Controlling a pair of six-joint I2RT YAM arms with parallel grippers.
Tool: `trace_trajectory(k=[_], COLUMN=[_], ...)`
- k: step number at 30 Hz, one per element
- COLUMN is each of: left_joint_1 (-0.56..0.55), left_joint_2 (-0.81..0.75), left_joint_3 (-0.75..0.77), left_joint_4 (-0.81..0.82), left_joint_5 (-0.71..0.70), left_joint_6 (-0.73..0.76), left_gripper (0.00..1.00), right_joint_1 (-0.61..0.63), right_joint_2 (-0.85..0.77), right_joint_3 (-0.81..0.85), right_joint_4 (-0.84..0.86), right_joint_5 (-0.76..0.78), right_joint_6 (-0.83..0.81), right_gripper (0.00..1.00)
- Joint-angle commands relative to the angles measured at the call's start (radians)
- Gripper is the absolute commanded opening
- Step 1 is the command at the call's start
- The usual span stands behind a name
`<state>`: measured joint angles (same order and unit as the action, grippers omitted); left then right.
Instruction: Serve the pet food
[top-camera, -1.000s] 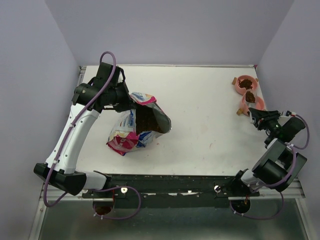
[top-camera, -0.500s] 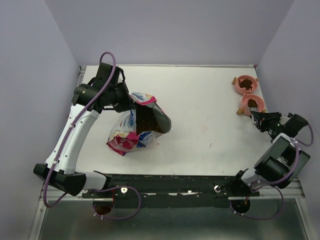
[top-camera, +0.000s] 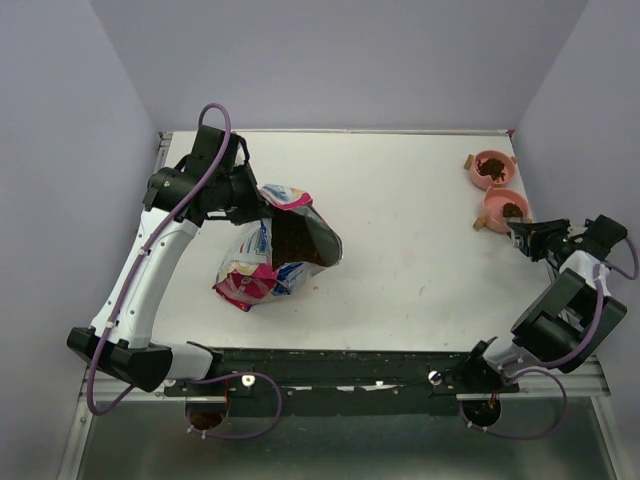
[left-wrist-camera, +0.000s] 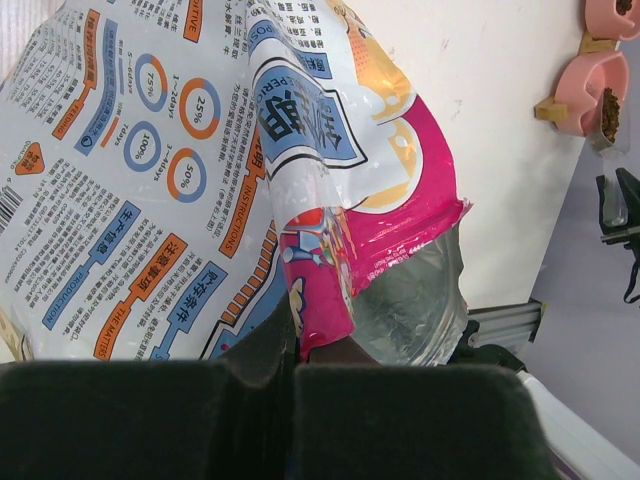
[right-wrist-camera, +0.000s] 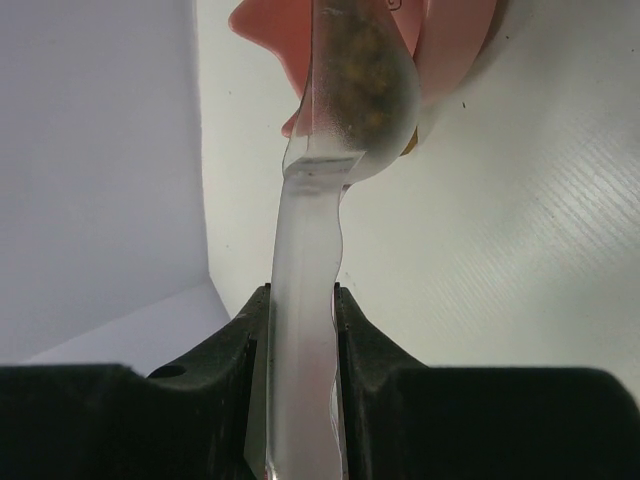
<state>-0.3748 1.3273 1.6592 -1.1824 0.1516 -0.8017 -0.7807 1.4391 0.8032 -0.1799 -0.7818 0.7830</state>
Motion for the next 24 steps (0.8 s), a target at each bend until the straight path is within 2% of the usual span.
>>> trace_trajectory(k=[1, 12, 24], left_joint_1=[0.001, 0.005, 0.008], left_joint_2=[-0.037, -0.023, -0.010], left_joint_3=[0.017, 0.025, 0.040], left_joint_4=[0.087, 0.087, 0.081], left_joint_5=[0.074, 0.074, 0.074], left_joint_6=[-0.031, -0.031, -0.025], left_gripper=[0.00, 0.00, 0.00], right_joint_1=[-0.006, 0.038, 0.156], right_joint_2=[0.021, 0.052, 0.155], right_joint_3=[0.047, 0.172, 0.387], right_joint_4=[-0.154, -0.312, -0.527], right_joint_5=[0.099, 0.216, 0.438], right_joint_6=[-0.079, -0.172, -0.323], right_gripper=[0.00, 0.00, 0.00])
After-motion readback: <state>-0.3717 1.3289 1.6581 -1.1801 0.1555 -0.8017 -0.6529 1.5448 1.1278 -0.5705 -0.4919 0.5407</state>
